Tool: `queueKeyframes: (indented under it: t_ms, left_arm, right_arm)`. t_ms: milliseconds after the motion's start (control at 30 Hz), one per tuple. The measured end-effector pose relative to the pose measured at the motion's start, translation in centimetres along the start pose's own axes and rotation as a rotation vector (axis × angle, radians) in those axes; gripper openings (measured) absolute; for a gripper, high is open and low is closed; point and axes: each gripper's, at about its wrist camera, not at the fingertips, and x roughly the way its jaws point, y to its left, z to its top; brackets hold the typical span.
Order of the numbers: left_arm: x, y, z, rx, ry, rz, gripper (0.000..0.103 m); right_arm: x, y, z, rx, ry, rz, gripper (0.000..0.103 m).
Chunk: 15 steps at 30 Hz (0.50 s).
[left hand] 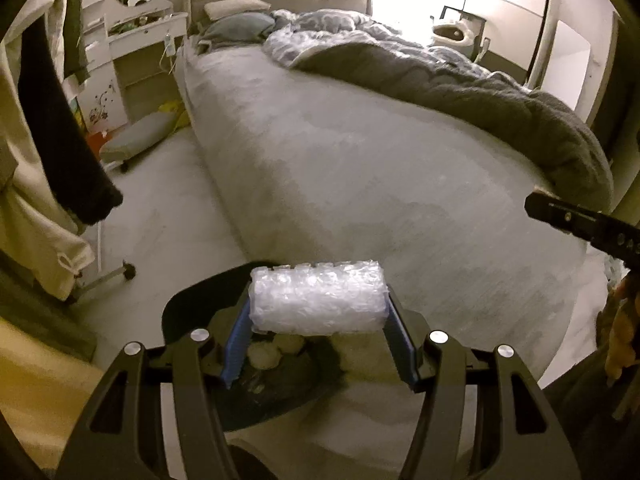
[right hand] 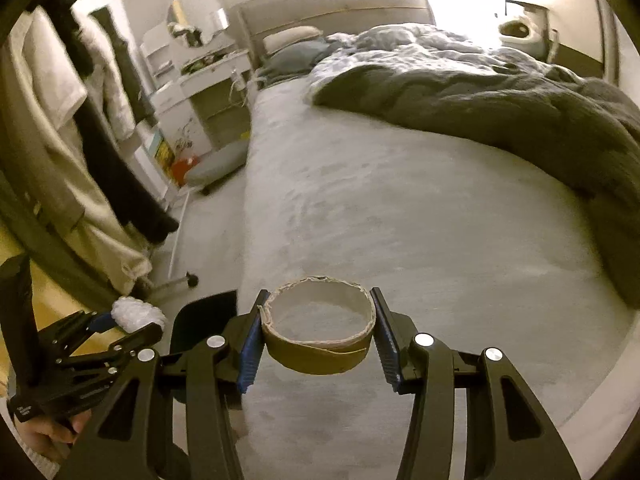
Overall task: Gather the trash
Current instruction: 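Carry the bubble wrap into the bin and open the left tool while the right tool holds the roll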
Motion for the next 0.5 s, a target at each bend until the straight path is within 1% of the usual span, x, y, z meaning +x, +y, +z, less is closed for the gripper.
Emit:
queueKeyframes:
  t_ms: [133, 367, 467, 500]
  left_arm:
    - [0.7, 1.9, -0.6, -0.031, 0.032, 0.022, 0.063]
    - [1.5, 4.8, -1.8, -0.078, 0.069, 0.040, 0.063]
    - [2.1, 6.0, -2.5, -0.095, 0.101, 0.047, 0.063]
    - [2.7, 6.8, -2.9, -0.107, 0.123, 0.052, 0.063]
  right_arm:
    - [1.1, 2.4, -0.1, -0.056, 0.024, 0.016, 0.050]
    - [3.2, 5.9, -0.1, -0.087, 0.055, 0.058, 0.050]
    - [4.4, 7.3, -0.1, -0.109, 0.075, 0.072, 0.050]
    - [4.8, 7.9, -0.2, -0.115, 0.082, 0.079, 0.050]
